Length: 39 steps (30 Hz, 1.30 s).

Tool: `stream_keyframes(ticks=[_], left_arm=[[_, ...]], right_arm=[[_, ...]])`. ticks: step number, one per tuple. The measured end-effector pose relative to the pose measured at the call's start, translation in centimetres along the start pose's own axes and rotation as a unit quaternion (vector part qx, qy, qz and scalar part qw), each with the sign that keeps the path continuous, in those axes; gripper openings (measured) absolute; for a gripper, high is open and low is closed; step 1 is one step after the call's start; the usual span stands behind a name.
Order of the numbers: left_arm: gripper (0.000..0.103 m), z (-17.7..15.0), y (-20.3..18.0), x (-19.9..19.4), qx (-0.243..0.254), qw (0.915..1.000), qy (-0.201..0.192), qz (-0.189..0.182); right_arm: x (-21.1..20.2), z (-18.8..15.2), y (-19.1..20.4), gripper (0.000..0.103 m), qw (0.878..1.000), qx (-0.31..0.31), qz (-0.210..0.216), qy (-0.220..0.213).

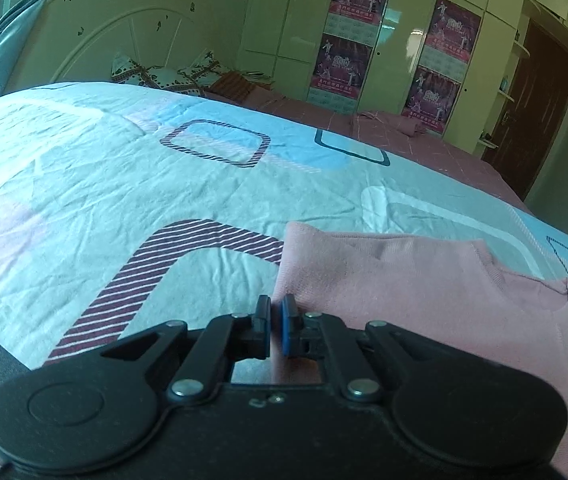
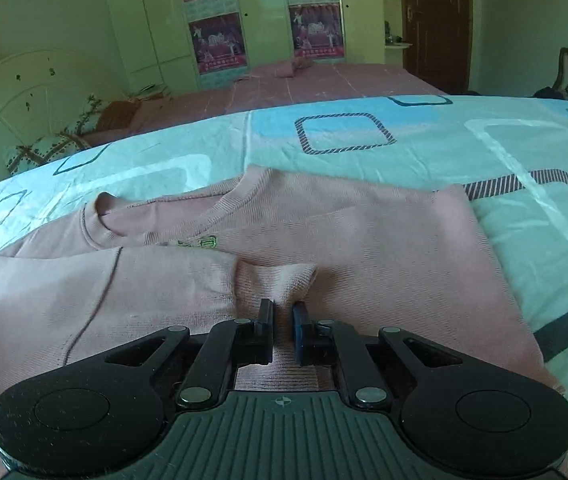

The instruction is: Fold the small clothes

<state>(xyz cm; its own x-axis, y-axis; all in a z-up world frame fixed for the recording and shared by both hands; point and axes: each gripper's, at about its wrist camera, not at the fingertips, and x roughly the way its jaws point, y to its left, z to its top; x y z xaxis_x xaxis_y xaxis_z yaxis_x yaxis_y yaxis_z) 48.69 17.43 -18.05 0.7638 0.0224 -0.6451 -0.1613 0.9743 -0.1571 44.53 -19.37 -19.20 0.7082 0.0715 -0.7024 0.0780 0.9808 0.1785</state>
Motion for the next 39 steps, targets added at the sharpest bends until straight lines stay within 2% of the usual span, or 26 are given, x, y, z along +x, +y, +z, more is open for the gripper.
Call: stream_keyframes(ticks=[4,9,13,16,20,23,33,39], left_arm=[[0.023,0.0,-0.5,-1.6,0.014,0.9997,-0.014,0.016],[0.028,-0.5,-1.8,-4.7,0.039,0.9986,-0.028,-0.021],[0.040,-1.8,-3.6,-5.7,0.054,0.9969,0.003,-0.056],[0.041,-3.1,-4.6,-5.7,0.060,0.9959,0.022,-0.063],[0.048,-4.5,-5.1,-5.3,0.078,0.9949,0.042,-0.048],[0.050,-4.8,-5.5,-5.4,0.101,0.9932,0.041,-0.039],[0.055,-4.9,-6.0,-6.0,0.105,0.9930,0.050,-0.021],[0.057,-5.2,-7.6,-8.1,0.107,0.9926,0.045,-0.035]], right_arm=[[-1.3,0.4,-1.5,0.009,0.999,0.037,0.011,-0.006],[-3.8,0.7,-1.4,0.009,0.998,0.050,0.036,-0.023],[-4.1,0.5,0.5,0.009,0.998,0.036,0.058,-0.017],[-3.6,-0.1,1.9,0.009,0.997,0.024,0.068,0.002],[-3.0,-1.1,2.9,0.011,0.997,0.003,0.068,0.027],[-2.3,-1.9,3.0,0.023,0.998,-0.032,0.047,0.040],[-4.0,-2.5,2.1,0.024,0.997,-0.050,0.045,0.039],[-6.1,-2.5,1.1,0.026,0.997,-0.042,0.062,0.031]])
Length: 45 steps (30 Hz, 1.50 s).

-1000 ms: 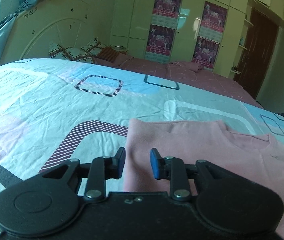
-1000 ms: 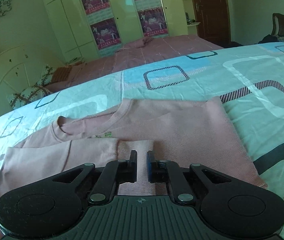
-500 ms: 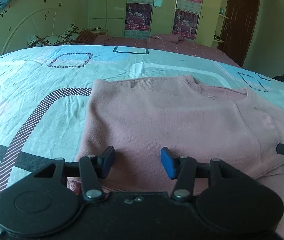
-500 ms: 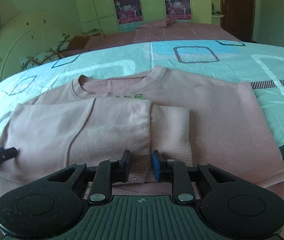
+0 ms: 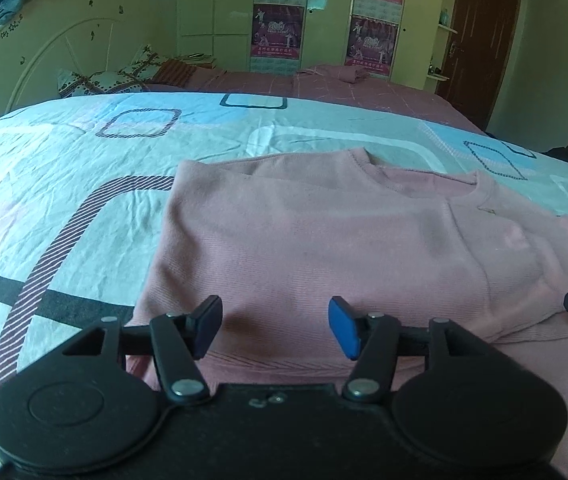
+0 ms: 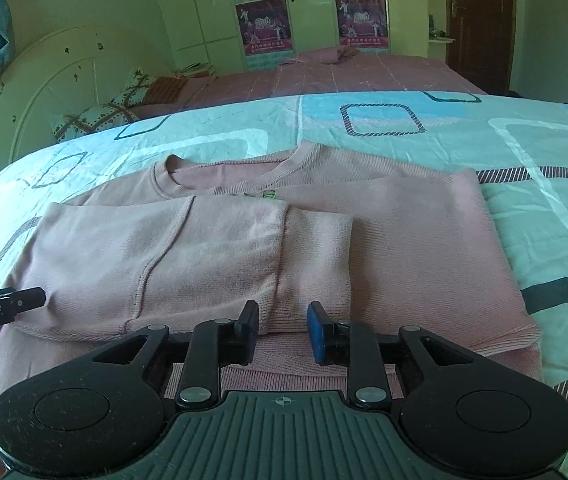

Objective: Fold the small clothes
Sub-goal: 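Smooth the folded sleeves flat with both grippers open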

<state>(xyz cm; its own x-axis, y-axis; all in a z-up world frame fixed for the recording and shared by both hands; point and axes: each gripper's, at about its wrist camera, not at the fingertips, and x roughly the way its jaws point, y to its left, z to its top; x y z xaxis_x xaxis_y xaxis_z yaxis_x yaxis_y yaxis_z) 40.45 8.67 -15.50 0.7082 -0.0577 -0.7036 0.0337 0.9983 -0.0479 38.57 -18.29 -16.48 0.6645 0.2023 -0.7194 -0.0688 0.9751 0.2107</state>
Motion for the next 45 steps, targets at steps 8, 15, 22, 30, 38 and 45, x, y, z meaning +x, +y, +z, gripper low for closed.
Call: stream_keyframes(ticks=[8,15,22,30,38,45], left_arm=[[0.062,-0.4,-4.5,-1.9,0.024,0.9987,-0.007,-0.044],[0.062,-1.7,-7.7,-1.8,0.035,0.9970,0.014,-0.068],[0.062,-4.1,-8.6,-1.5,0.048,0.9962,0.043,-0.058],[0.063,-5.8,-7.2,-2.9,0.069,0.9959,0.041,-0.043],[0.064,-7.3,-5.6,-5.8,0.063,0.9959,0.038,-0.054],[0.066,-10.3,-5.7,-9.6,0.076,0.9926,0.025,-0.091]], right_arm=[[-1.6,-0.7,0.2,0.027,0.999,-0.001,0.035,0.001],[-2.0,-1.8,1.2,0.027,0.998,-0.008,0.065,0.017],[-1.3,-4.0,2.7,0.027,0.995,-0.034,0.080,0.055],[-3.0,-6.1,0.4,0.027,0.997,-0.050,0.021,0.049],[-7.9,-9.3,-2.6,0.027,0.997,-0.028,-0.063,0.038],[-11.1,-11.6,1.2,0.027,0.999,-0.012,-0.025,0.018]])
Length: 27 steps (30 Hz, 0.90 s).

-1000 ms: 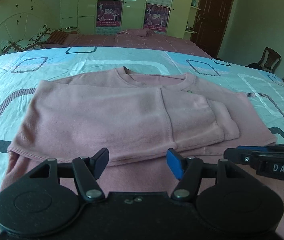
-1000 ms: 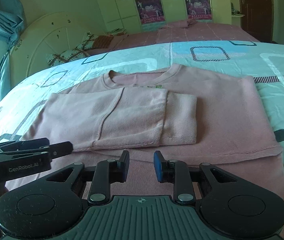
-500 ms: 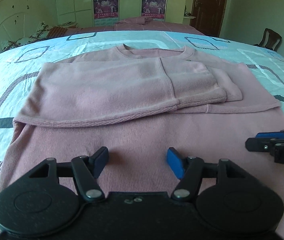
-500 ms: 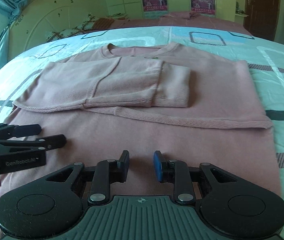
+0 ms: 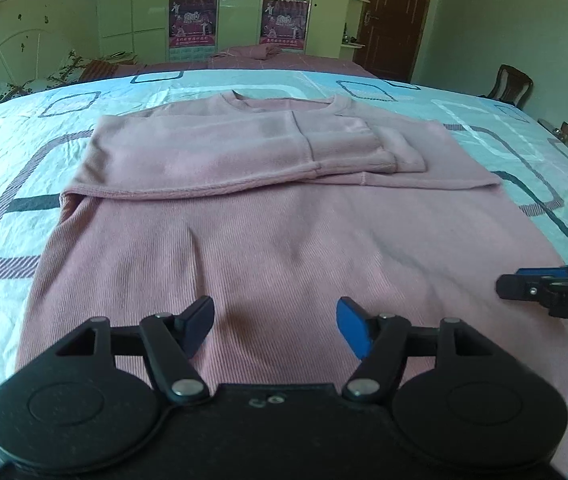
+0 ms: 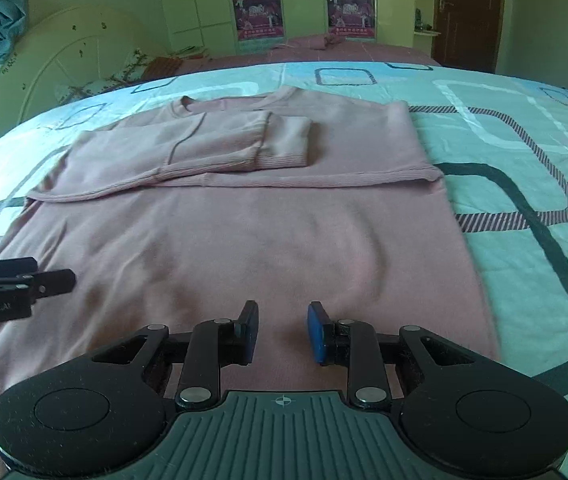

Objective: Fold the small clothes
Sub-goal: 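Smooth the folded sleeves flat with both grippers open, then move both grippers to the sweatshirt hem corners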

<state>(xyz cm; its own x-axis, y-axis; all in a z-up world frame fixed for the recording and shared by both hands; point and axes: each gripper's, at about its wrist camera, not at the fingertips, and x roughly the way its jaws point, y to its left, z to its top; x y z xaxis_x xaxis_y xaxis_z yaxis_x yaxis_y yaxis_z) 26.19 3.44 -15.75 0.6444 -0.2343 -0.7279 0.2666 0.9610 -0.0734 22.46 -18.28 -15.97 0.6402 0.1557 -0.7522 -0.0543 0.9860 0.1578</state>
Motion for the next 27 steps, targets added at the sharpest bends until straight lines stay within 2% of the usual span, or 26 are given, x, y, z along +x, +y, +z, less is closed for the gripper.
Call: stream_keyframes(ticks=[4,7,11,16,23,25,26,27], left_arm=[[0.066,-2.2,-0.6,-0.5,0.018,0.9998,0.011,0.005],[0.067,-3.6,-0.2,-1.4,0.028,0.9994,0.009,0.018],[0.069,-4.9,1.4,-2.9,0.018,0.9993,0.008,0.031],[0.068,-6.1,2.4,-4.6,0.003,0.9992,0.008,0.040],[0.070,-6.3,2.4,-5.9,-0.022,0.9989,0.008,0.041],[0.074,-6.5,2.5,-6.5,-0.030,0.9987,0.003,0.041],[0.076,-6.5,2.5,-6.8,-0.032,0.9986,0.001,0.042],[0.076,-6.5,2.6,-7.1,-0.033,0.9985,-0.002,0.044]], right_arm=[[-0.1,-1.2,3.3,0.027,1.000,-0.003,0.030,0.004],[0.5,-2.4,4.3,0.027,1.000,-0.020,0.013,0.018],[-0.5,-4.1,2.7,0.027,0.999,-0.025,-0.020,0.009],[-2.4,-5.4,-0.5,0.027,0.999,0.003,-0.045,0.008],[-4.6,-6.6,-1.4,0.028,0.999,0.016,-0.050,0.004],[-5.1,-6.8,-1.4,0.037,0.999,0.020,-0.048,0.001],[-5.4,-6.9,-1.5,0.051,0.999,0.025,-0.047,-0.002],[-5.7,-7.0,-1.5,0.058,0.998,0.028,-0.047,-0.007]])
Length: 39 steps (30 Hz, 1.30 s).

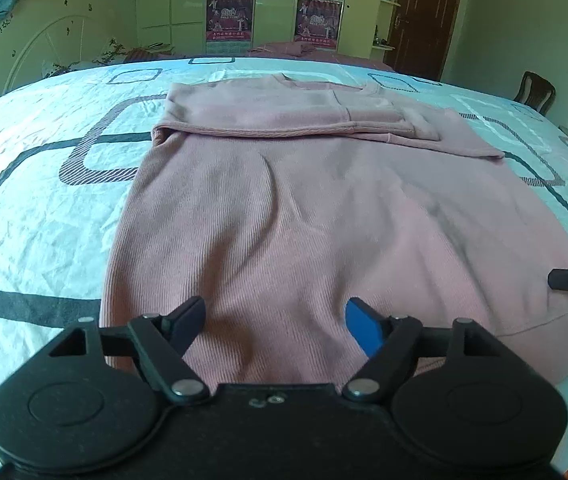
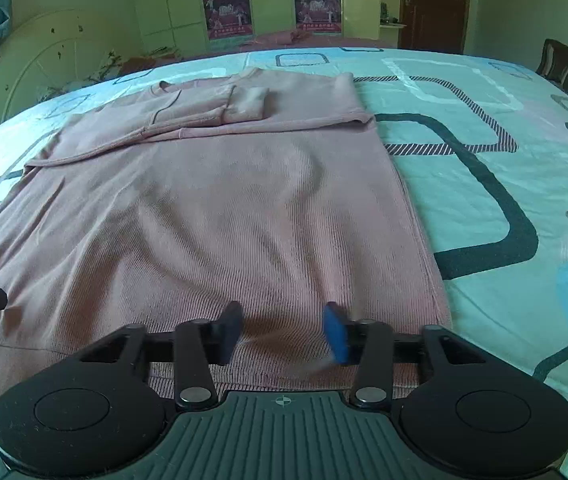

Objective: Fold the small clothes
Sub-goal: 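Move both grippers to the sweatshirt hem corners, then grasp the hem with both grippers and lift it toward the collar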

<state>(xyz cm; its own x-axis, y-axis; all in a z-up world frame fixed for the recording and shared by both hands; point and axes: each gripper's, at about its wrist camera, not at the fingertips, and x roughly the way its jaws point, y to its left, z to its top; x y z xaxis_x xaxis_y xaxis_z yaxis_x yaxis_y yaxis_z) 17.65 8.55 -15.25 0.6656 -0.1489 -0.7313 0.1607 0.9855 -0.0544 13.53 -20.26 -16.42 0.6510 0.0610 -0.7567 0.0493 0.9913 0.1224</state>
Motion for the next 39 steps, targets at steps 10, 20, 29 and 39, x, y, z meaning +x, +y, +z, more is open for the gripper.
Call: stream_keyframes(ticks=[10,20,29,39], left_arm=[[0.076,-1.0,2.7,-2.5,-0.027,0.9992,-0.014,0.025],[0.068,-3.7,6.7,-4.2,-0.078,0.9962,0.013,0.035],[0.039,-4.2,6.0,-3.6,-0.091,0.9939,0.046,-0.044],[0.006,-1.8,7.0,-2.8,-0.131,0.9836,0.048,-0.114]], right_arm=[[-2.0,-1.2,-2.6,0.058,0.999,0.012,-0.035,-0.011],[-3.4,-3.1,-5.6,0.058,0.997,0.041,-0.064,0.002],[-3.4,-3.9,-5.7,0.054,0.997,0.073,-0.027,0.023],[-3.9,-2.4,-5.3,0.011,0.996,0.087,0.016,0.027]])
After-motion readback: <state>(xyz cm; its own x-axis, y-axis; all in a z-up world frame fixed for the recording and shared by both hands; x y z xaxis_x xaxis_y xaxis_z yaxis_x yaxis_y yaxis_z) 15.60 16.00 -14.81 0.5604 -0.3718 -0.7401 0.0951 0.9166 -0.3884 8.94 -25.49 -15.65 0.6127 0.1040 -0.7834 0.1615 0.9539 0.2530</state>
